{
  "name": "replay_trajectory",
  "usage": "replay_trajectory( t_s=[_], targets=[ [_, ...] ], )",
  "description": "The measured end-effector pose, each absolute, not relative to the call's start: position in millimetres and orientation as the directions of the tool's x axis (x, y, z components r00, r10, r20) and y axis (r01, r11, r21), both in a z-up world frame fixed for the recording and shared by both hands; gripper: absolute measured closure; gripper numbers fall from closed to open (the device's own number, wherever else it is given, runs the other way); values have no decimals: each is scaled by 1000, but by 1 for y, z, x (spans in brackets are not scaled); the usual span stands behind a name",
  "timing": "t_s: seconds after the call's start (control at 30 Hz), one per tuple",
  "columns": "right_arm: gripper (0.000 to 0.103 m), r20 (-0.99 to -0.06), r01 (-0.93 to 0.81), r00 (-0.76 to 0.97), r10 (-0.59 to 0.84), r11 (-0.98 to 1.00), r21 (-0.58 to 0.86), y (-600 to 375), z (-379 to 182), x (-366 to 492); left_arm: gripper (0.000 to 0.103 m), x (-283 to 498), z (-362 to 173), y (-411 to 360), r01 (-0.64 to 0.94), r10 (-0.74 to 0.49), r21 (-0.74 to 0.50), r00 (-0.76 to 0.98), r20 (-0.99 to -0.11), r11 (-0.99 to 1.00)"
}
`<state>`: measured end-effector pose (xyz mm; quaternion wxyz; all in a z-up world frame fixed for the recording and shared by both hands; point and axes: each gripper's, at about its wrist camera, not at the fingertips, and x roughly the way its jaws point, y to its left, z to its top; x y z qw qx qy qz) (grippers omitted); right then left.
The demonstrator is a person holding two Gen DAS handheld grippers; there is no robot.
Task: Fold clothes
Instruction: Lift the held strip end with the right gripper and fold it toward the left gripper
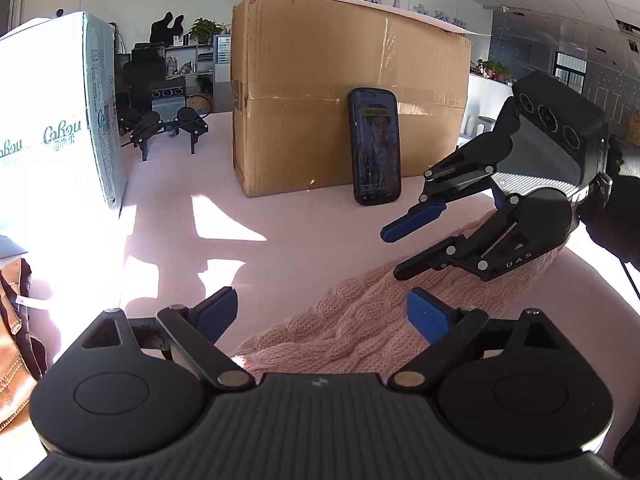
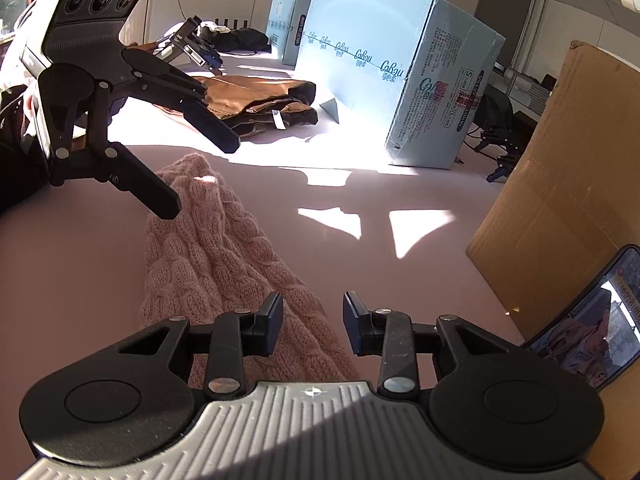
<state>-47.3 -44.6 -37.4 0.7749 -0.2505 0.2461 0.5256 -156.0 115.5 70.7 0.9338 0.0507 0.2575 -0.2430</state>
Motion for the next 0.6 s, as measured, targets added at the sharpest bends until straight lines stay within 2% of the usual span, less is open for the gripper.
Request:
replay_trajectory(
  t_s=[0.33,0.4,0.47,0.6],
  targets=[
    [65,-735,-975,148,662,224,6,-20,-45,-21,12,-177,68,101,550,-453,66,746,-489,833],
    [70,-743,-967,98,662,240,86,-20,-49,-11,12,-178,67,100,557,-456,72,741,-493,827],
    [90,-744,-963,46,666,227,144,-22,-50,-9,12,-178,65,99,561,-457,72,736,-500,825],
    [97,-728,-964,65,682,231,131,-28,-46,-16,12,-177,63,100,554,-448,71,736,-508,829]
  ],
)
